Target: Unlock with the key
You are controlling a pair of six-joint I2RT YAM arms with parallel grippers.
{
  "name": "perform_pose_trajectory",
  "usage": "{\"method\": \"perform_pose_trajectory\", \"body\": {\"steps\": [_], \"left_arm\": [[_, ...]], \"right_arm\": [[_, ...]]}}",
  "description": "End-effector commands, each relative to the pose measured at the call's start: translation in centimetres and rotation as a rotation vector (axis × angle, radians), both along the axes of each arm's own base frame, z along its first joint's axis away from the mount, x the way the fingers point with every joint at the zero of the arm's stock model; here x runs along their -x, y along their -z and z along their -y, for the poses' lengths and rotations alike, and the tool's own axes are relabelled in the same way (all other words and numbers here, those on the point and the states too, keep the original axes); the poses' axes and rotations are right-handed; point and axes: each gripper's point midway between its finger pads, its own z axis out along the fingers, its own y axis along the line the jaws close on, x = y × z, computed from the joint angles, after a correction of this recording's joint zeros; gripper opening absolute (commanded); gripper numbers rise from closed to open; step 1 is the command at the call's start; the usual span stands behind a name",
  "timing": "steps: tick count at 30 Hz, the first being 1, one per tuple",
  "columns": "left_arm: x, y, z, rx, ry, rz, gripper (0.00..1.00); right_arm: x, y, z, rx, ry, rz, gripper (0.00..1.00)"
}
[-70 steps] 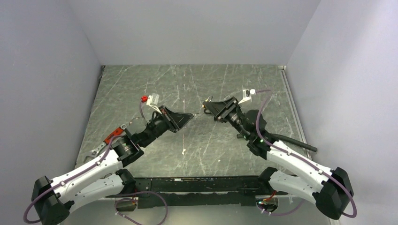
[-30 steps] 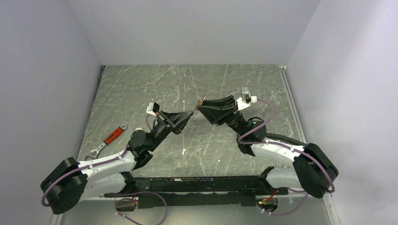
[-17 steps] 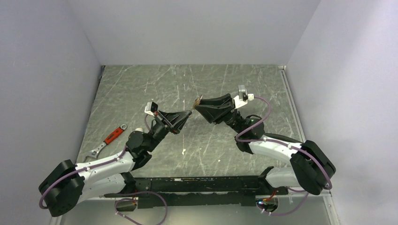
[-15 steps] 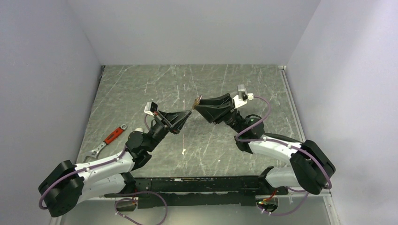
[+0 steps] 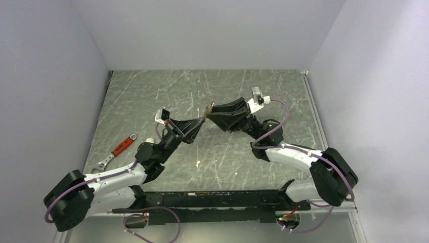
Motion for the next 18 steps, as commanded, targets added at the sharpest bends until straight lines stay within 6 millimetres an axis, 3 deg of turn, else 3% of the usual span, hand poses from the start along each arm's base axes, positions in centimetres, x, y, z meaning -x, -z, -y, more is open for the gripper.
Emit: {"method": "perform_pose_trajectory", "body": {"steps": [1,7,18], "left_arm": [[1.4,-2.9,-0.3,0.094,0.057,0.085,0.0],[2.4,-4.3,-0.3,0.123,0.094,0.14,0.0],[3.1,-5.4,-1.0,0.122,0.074,0.186,0.0]], "right_arm": [[4.4,-5.1,1.9,-0.142,-0.085,0.25,0.0],[5.3,-5.1,1.4,-0.103,-0.146,0.301,0.0],[5.3,-3.0,-1.0,-0.005,-0.283,0.283,0.0]]}}
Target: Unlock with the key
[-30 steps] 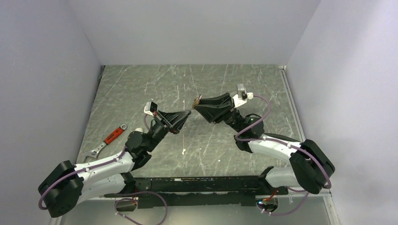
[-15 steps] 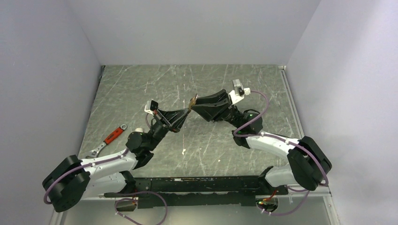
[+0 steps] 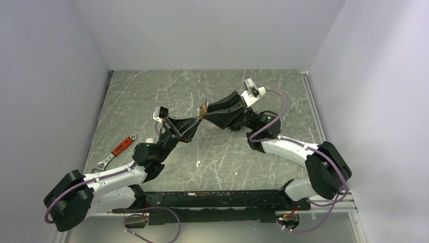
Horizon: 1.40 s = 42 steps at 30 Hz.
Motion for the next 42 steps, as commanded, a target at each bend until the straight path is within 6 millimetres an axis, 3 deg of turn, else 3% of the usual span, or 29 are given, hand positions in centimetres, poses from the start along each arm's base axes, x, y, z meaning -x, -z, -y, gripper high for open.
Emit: {"method": "perform_pose_trajectory", "body": {"steps": [1,13,19,24,35,42], "left_arm": [[1.7,-2.8,-0.3,0.041,0.029,0.106,0.0],[1.8,-2.9,-1.1,0.046,-0.016,0.126,0.0],[1.0,-1.4,-1.6,0.005,-0.077,0.109,0.0],[0.5,-0.7,-1.6,-0.083,-0.146,0.134,0.0],[-1.3,0.1,-4.2,-0.35,-0.459,0.189,0.0],[-2.3,1.2,-4.9,-0.488,-0.562,0.194,0.0]], "right_arm": [[3.5,-1.0,0.3,-0.047,-0.108,0.18,0.0],[3.4,1.1,-1.6,0.061,-0.064,0.192,0.0],[1.1,1.4,-2.2,0.118,0.033,0.086,0.0],[-0.4,1.8,-2.9,0.176,0.105,-0.011,0.0],[-2.8,3.7,-3.9,0.277,0.3,-0.221,0.0],[-2.4,4.0,-6.0,0.351,0.368,-0.299,0.0]]}}
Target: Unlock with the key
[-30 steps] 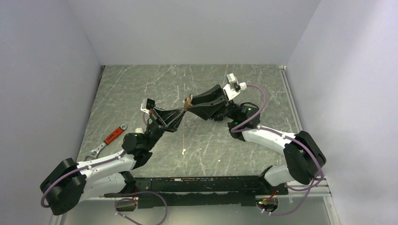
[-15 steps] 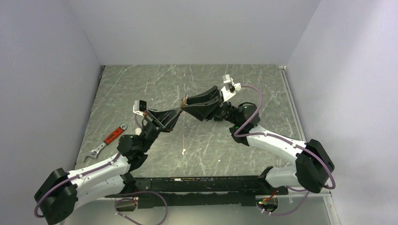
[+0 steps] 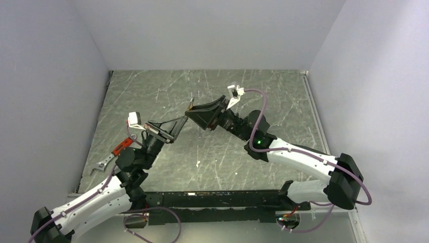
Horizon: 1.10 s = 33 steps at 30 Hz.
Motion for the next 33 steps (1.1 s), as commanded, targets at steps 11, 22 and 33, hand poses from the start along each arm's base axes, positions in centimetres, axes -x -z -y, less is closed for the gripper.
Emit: {"method": "perform_pose_trajectory", "body": {"steps": [11,22,33], "left_arm": [[-2.3,1.7,-1.2,-0.294,-0.204,0.004,0.0],[-2.8,6.3,-2.6,-0.506,-0.271,-0.087,0.69],[0.0,7.5,-4.0,-0.877,-0.198,0.02,0.68]], "right_arm": [[-2.2,3.3,-1.8,0.22,0.203,-0.15,0.0],[-3.6,3.5,-0.6,0.265,0.302,-0.147,0.0],[-3.8,5.7,2.1,0.54,0.356,0.018,0.0]]}}
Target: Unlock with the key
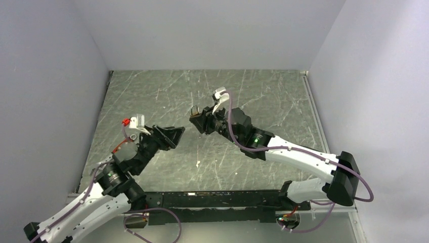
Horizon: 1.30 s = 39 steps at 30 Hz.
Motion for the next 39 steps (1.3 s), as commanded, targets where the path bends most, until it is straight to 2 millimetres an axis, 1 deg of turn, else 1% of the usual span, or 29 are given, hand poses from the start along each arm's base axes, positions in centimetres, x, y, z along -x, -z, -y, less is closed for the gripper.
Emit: {"method": "perform_pose_trajectory", "body": {"steps": [1,2,3,5,7,11,16,19,21,23,27,28,32,34,37,39], "left_arm": [[1.6,-0.9,-1.1,-0.25,0.062,0.029,0.66],[1.8,-1.6,-1.1,-0.279,0.079,0.027,0.64],[2.0,-1.3,-0.7,-0.318,0.11,0.021,0.63],[2.9,-2.6,0.7,-0.34,0.211,0.082,0.62],[3.5,-3.4,1.9,-0.342,0.286,0.13,0.62],[3.3,-3.9,3.6,-0.325,0.343,0.164,0.52],[3.0,-3.5,5.5,-0.323,0.401,0.151,0.49],[3.4,-3.9,6.4,-0.3,0.452,0.17,0.52],[3.5,-4.0,6.7,-0.297,0.466,0.172,0.53],[3.4,-3.8,6.7,-0.314,0.466,0.165,0.51],[2.5,-2.3,6.2,-0.354,0.42,0.129,0.33],[2.3,-1.9,6.2,-0.359,0.412,0.121,0.3],[2.4,-1.1,6.8,-0.361,0.442,0.115,0.28],[2.7,-1.4,7.4,-0.344,0.477,0.151,0.26],[3.8,-2.1,8.1,-0.325,0.542,0.223,0.18],[4.4,-2.9,8.1,-0.317,0.567,0.295,0.17]], "right_arm": [[0.3,-1.8,2.1,0.154,-0.027,0.144,0.0],[0.6,-1.1,2.3,0.202,-0.054,0.17,0.0],[1.2,-0.5,2.4,0.242,-0.097,0.199,0.0],[2.7,0.9,2.2,0.323,-0.214,0.242,0.0],[4.4,0.9,2.2,0.335,-0.313,0.295,0.0],[6.0,0.7,2.4,0.306,-0.391,0.362,0.0],[7.1,1.4,2.2,0.329,-0.465,0.357,0.0],[7.1,1.8,2.2,0.35,-0.476,0.353,0.0],[7.0,2.1,2.2,0.362,-0.473,0.35,0.0],[7.1,2.1,2.2,0.364,-0.478,0.354,0.0],[7.6,1.4,2.3,0.335,-0.494,0.374,0.0],[7.8,1.2,2.3,0.325,-0.498,0.381,0.0],[8.5,0.2,2.5,0.292,-0.518,0.396,0.0],[8.9,0.1,2.5,0.283,-0.54,0.4,0.0],[10.0,0.0,2.5,0.27,-0.591,0.404,0.0],[10.8,-0.3,2.7,0.252,-0.629,0.408,0.0]]}}
